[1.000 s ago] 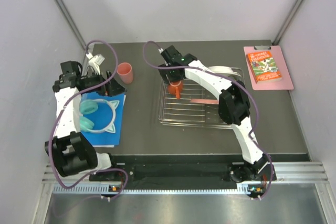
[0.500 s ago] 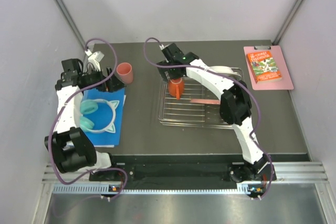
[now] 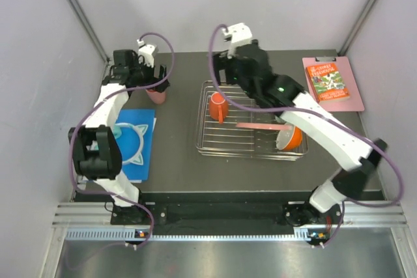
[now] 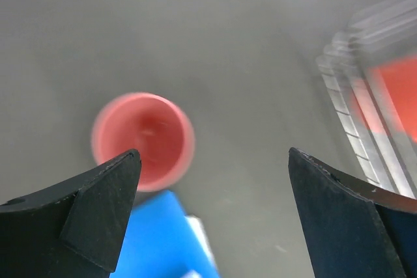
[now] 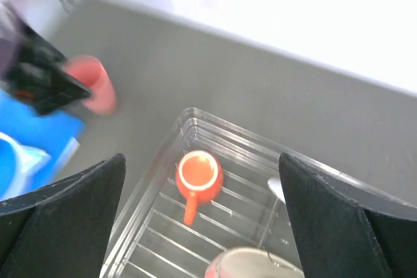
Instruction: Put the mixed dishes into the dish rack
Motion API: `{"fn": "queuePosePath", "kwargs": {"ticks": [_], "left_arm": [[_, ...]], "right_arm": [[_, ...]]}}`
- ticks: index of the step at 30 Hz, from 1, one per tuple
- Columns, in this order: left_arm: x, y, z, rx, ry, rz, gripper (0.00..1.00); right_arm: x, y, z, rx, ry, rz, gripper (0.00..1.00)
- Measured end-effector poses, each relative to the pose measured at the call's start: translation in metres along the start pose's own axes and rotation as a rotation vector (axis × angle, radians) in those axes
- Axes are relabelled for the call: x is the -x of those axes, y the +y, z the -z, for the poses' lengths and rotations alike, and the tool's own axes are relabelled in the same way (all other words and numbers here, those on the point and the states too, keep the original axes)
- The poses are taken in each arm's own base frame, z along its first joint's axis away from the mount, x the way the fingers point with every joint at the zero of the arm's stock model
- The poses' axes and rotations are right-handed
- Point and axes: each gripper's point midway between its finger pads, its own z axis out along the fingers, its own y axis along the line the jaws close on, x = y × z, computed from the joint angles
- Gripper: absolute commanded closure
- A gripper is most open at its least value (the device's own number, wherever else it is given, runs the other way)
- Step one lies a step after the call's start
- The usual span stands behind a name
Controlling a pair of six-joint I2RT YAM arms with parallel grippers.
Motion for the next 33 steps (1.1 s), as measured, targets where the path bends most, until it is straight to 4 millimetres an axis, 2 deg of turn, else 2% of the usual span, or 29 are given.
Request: {"fn": "queuePosePath", "kwargs": {"ticks": [2, 5, 7, 11, 14, 18, 19, 24, 25, 28, 29, 30, 31, 33], "left_arm": [[-0.001, 0.017, -0.014, 0.056, 0.018, -0.027, 0.01], [-0.006, 0.037, -0.029, 0.118, 0.046, -0.051, 0.03], [-0.014, 0.044, -0.035, 0.145, 0.069, -0.058, 0.06], [-0.027, 0.046, -0.046, 0.165, 0.111, -0.073, 0.12], [-0.032, 0.035, -0.055, 0.152, 0.128, -0.089, 0.14], [-0.04, 0.021, -0.064, 0.13, 0.142, -0.105, 0.24], [-0.042, 0.017, -0.065, 0.125, 0.146, -0.111, 0.35], [-0.049, 0.015, -0.07, 0.124, 0.164, -0.125, 0.51], [-0.052, 0.016, -0.071, 0.129, 0.17, -0.124, 0.6], [-0.063, 0.023, -0.078, 0.15, 0.197, -0.119, 0.77], [-0.067, 0.025, -0.08, 0.156, 0.209, -0.117, 0.91], [-0.074, 0.029, -0.084, 0.168, 0.229, -0.115, 1.0], [-0.079, 0.031, -0.089, 0.17, 0.244, -0.11, 1.0], [-0.071, 0.037, -0.091, 0.195, 0.242, -0.121, 1.0]], "right_arm": [[0.024, -0.01, 0.031, 0.018, -0.102, -0.05, 0.0], [0.042, -0.028, 0.066, 0.025, -0.202, -0.106, 0.0], [0.047, -0.034, 0.08, 0.03, -0.24, -0.133, 0.0], [0.043, -0.035, 0.083, 0.034, -0.242, -0.148, 0.01], [0.031, -0.033, 0.079, 0.034, -0.213, -0.141, 0.01], [0.023, -0.032, 0.076, 0.034, -0.189, -0.136, 0.01], [0.023, -0.032, 0.076, 0.034, -0.189, -0.138, 0.01], [0.023, -0.032, 0.076, 0.035, -0.187, -0.139, 0.01], [0.023, -0.032, 0.076, 0.035, -0.187, -0.138, 0.01], [0.021, -0.032, 0.076, 0.035, -0.182, -0.137, 0.01], [0.021, -0.032, 0.076, 0.035, -0.179, -0.134, 0.01], [0.019, -0.032, 0.076, 0.034, -0.174, -0.132, 0.01], [0.019, -0.032, 0.076, 0.034, -0.173, -0.132, 0.01], [0.018, -0.032, 0.076, 0.034, -0.17, -0.131, 0.01]]}}
